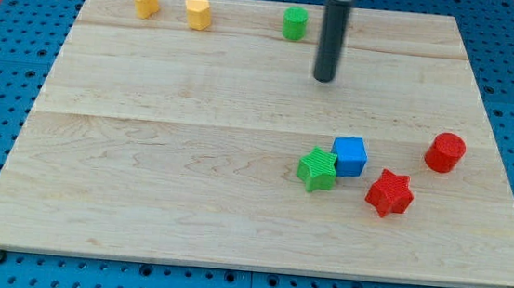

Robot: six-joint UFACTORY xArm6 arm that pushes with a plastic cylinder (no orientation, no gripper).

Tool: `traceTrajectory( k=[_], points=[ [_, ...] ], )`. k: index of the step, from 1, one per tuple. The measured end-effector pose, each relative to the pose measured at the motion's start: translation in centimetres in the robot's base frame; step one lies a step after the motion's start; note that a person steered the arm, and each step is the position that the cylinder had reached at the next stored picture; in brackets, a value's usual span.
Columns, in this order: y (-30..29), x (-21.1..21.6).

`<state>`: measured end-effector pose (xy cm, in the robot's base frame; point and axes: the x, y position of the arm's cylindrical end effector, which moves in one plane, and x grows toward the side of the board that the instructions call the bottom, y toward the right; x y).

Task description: Keep the green star in between the yellow hexagon and the green circle

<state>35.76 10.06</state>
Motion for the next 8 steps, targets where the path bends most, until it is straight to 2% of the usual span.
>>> traceTrajectory(
  k=[1,2,3,4,5,7,8],
  points=[
    [-1.7,2.4],
    [-10.3,4.2],
    [-13.6,15.3],
    [-12.1,20.7],
    [-3.5,21.6],
    [-0.2,16.6],
    [-3.3,13.6]
  ],
)
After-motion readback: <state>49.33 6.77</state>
